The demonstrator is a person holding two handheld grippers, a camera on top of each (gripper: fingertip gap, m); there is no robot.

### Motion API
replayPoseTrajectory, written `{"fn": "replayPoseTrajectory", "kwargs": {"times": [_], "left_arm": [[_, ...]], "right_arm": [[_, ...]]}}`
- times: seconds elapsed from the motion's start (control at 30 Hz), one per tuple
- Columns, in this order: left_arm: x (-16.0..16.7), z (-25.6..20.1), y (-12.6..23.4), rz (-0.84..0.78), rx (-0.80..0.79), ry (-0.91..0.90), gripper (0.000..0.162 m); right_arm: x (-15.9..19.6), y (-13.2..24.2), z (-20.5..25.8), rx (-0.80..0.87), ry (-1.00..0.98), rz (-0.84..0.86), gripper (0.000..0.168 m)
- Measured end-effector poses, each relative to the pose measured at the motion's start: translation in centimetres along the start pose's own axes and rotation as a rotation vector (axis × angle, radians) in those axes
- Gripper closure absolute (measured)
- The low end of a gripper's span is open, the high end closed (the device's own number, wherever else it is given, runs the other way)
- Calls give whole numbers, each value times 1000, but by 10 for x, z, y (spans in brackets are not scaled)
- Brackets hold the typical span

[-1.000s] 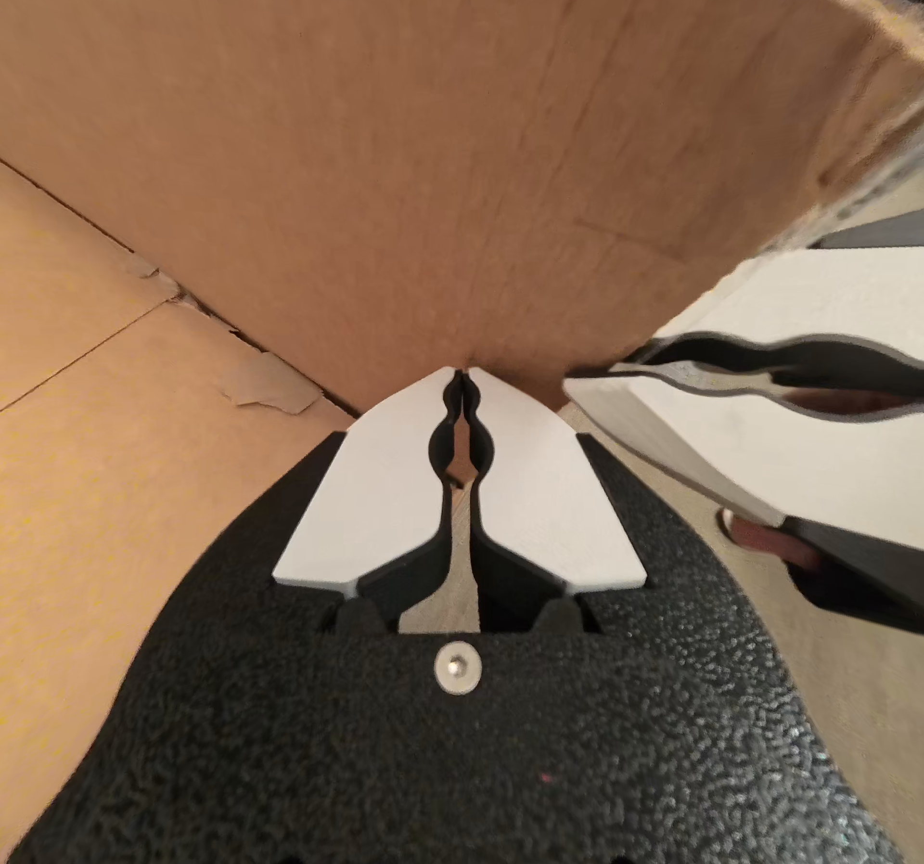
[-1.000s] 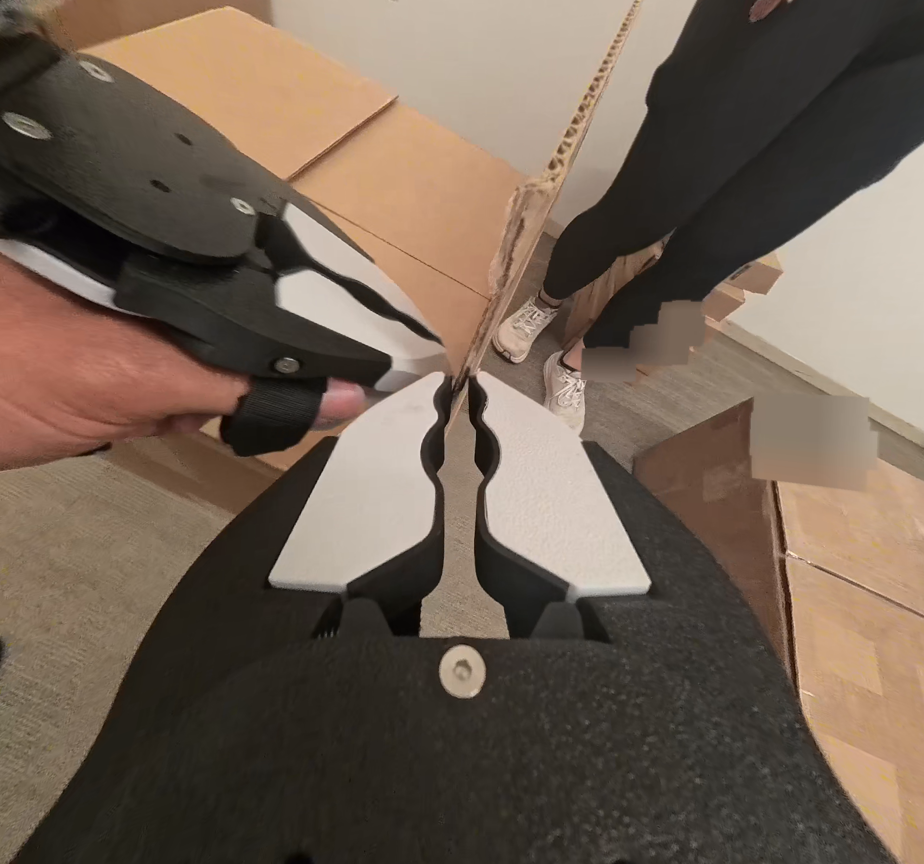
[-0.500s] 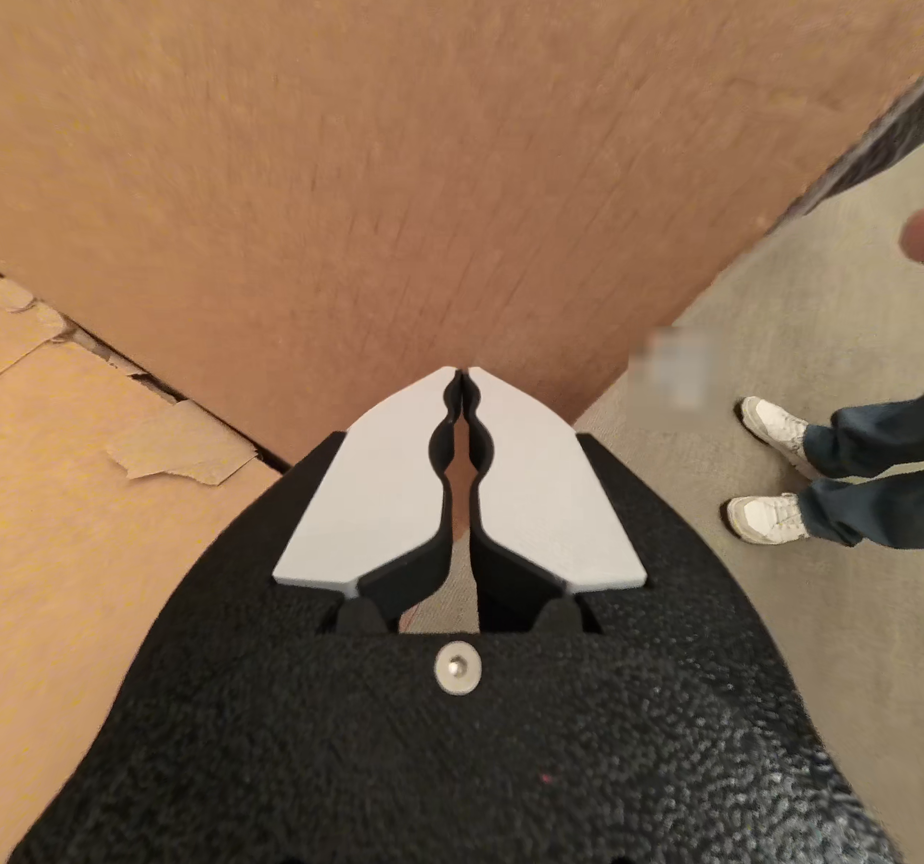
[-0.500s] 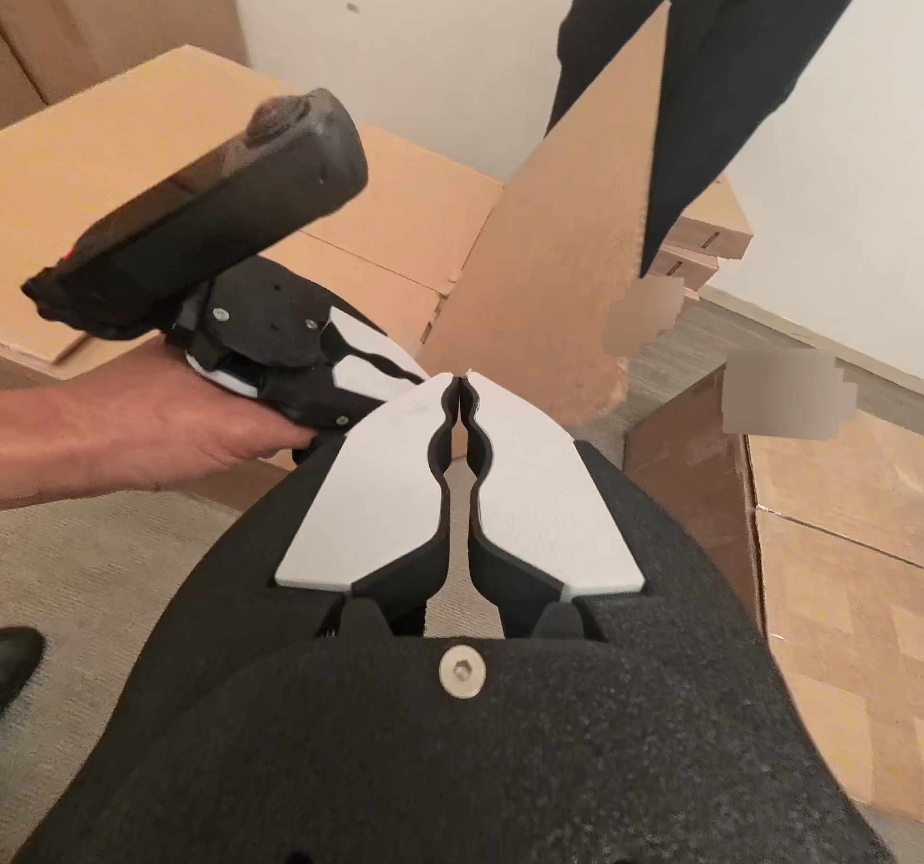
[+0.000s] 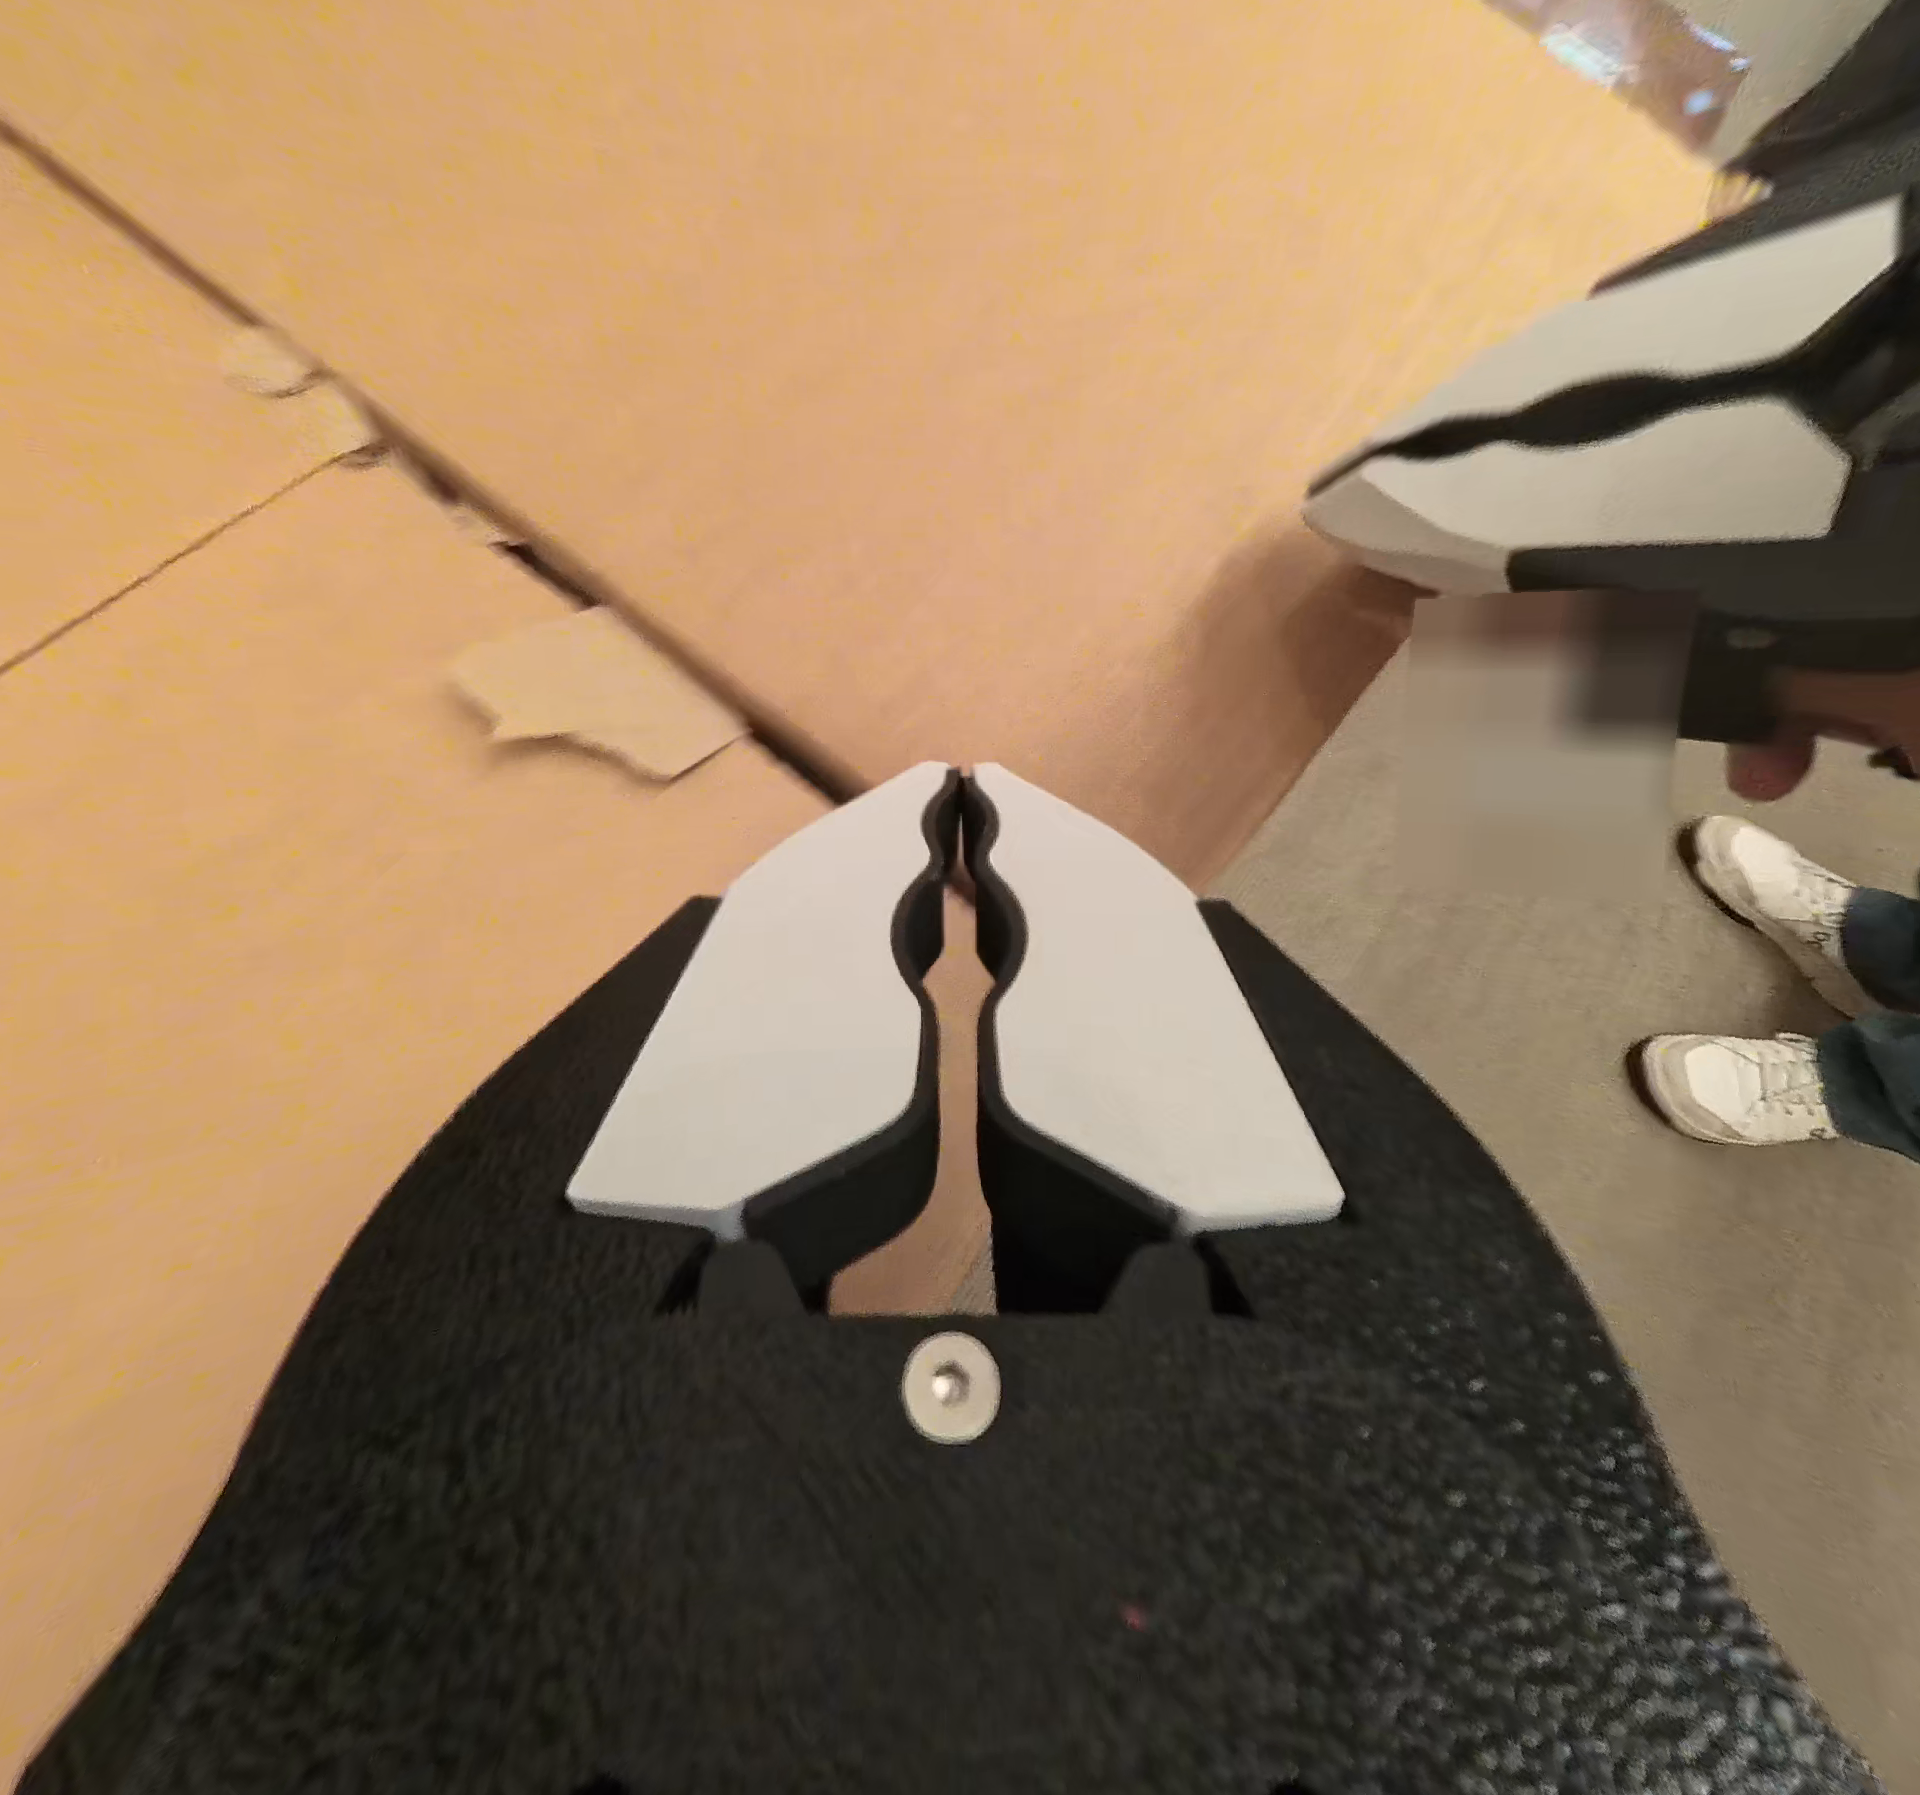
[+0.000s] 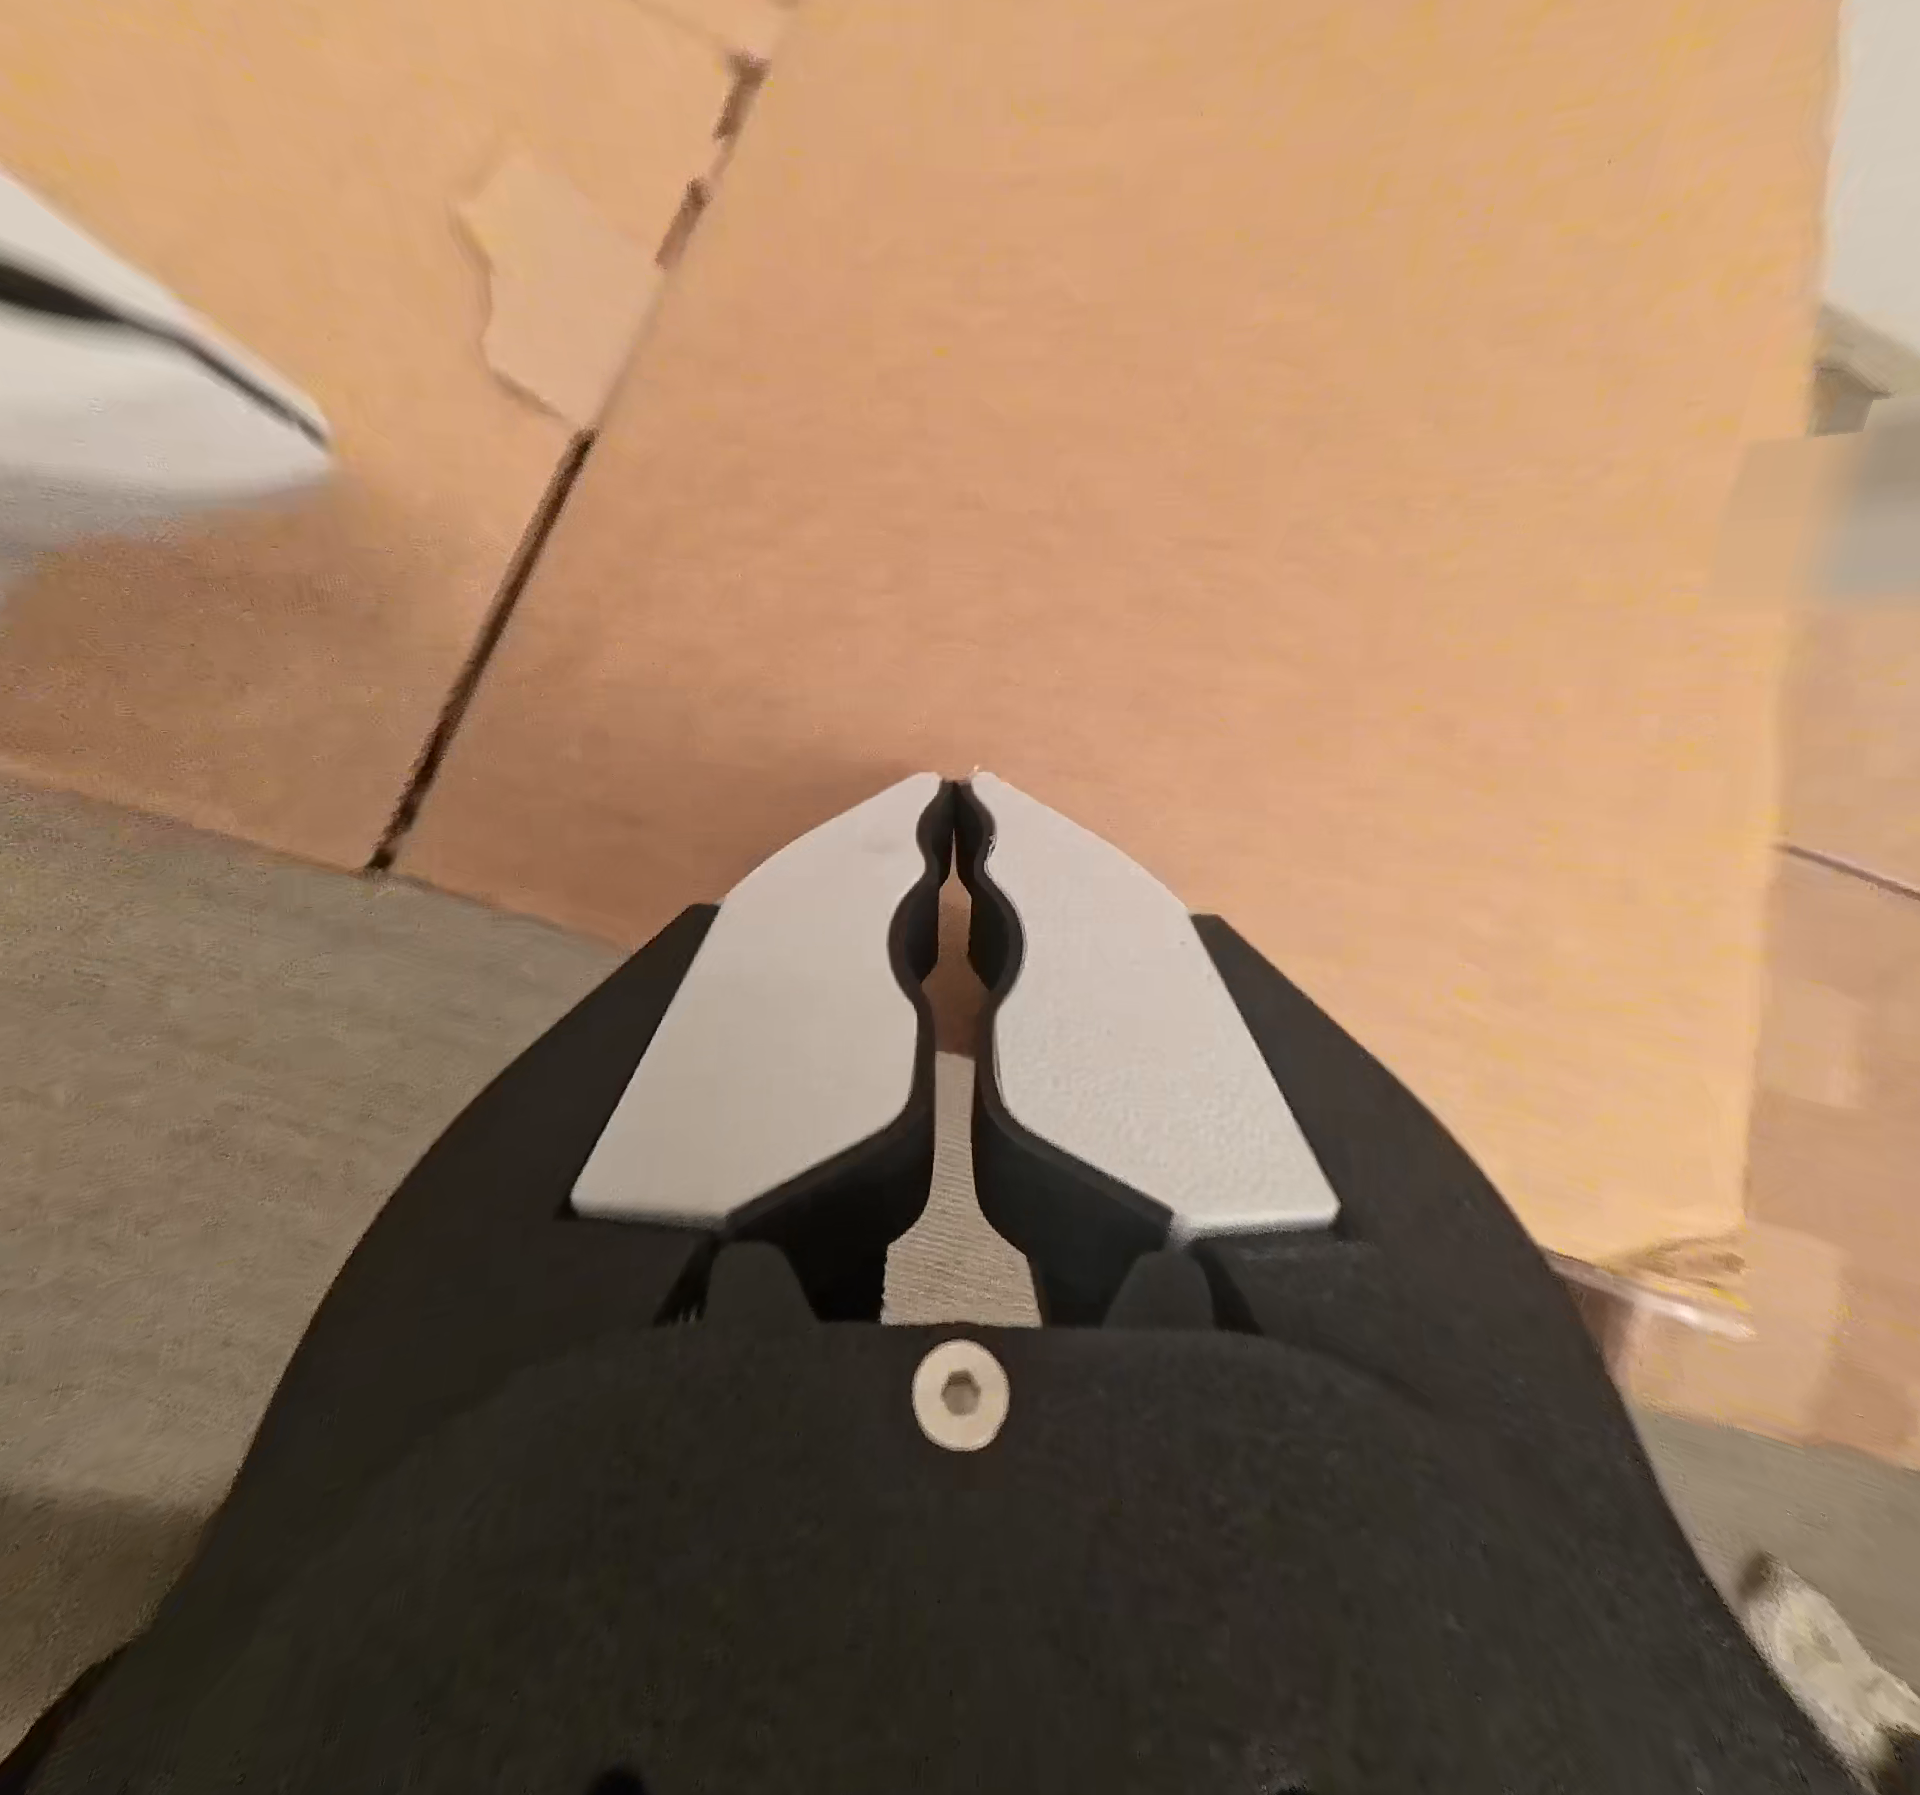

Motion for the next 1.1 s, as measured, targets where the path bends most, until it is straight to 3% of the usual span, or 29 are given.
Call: {"fn": "replayPoseTrajectory", "kwargs": {"times": [0.17, 0.5, 1.1], "left_arm": [[23, 35, 38, 1, -55, 9, 162], [57, 76, 84, 22, -123, 97, 162], [91, 100, 113, -3, -151, 105, 162]], "right_arm": [[29, -29, 23, -80, -7, 125, 168], [39, -60, 35, -222, -219, 196, 168], [62, -98, 65, -480, -256, 151, 168]]}}
Point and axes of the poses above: each gripper's, where its closed fingertips meet, y back along the fingers, x out of its underside, z = x × y across the jaws, the point moved 9 cm from there along y, back along the fingers, and after that the axes turned 6 degrees about -y, right-handed, at the moved point
